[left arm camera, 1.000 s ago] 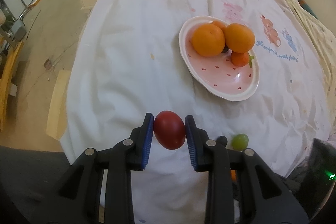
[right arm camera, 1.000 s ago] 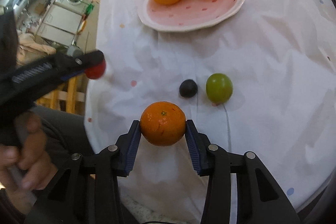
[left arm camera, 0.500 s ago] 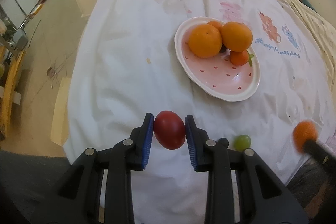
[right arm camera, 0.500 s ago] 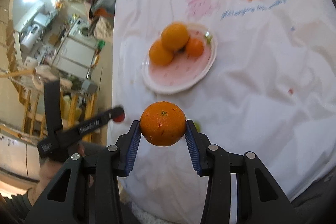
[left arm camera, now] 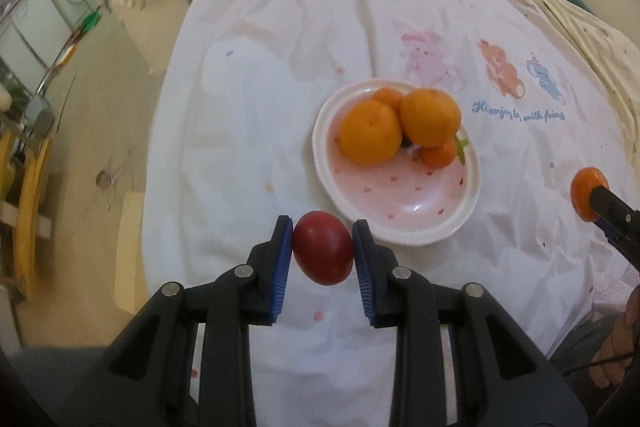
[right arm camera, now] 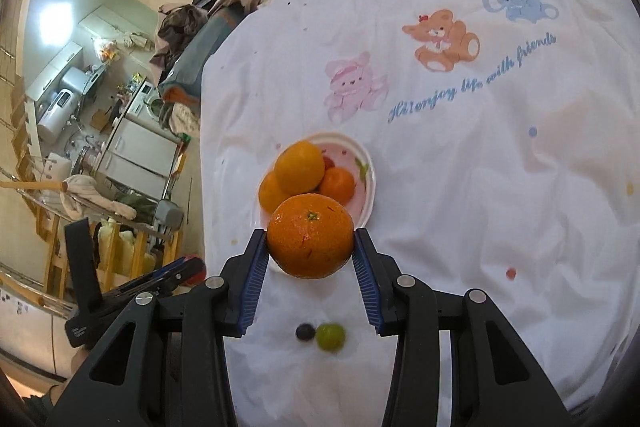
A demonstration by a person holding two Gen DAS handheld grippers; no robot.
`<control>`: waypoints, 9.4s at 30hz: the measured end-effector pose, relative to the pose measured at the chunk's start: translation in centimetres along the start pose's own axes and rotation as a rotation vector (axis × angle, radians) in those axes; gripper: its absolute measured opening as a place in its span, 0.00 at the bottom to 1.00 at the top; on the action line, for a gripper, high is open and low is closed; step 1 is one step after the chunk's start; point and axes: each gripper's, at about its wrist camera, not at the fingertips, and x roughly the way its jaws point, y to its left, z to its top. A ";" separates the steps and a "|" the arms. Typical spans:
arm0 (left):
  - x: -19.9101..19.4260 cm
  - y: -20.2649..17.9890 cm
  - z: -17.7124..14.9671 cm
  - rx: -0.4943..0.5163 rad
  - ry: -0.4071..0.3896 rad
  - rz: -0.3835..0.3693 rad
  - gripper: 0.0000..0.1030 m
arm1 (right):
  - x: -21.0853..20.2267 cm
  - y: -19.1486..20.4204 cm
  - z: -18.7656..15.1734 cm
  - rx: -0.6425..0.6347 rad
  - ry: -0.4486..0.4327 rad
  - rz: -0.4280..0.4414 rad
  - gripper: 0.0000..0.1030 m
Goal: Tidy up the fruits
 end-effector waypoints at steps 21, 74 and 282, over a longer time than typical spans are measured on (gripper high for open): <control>6.5 -3.2 4.1 0.107 0.069 -0.027 0.26 | 7.8 0.1 3.1 -0.075 0.097 -0.047 0.44; 6.7 -3.2 4.1 0.078 0.043 -0.118 0.70 | 10.5 -2.1 2.9 0.037 0.169 -0.063 0.73; -5.5 -0.1 -4.2 0.074 -0.245 -0.051 0.91 | 0.7 4.8 -4.9 -0.221 -0.059 -0.187 0.98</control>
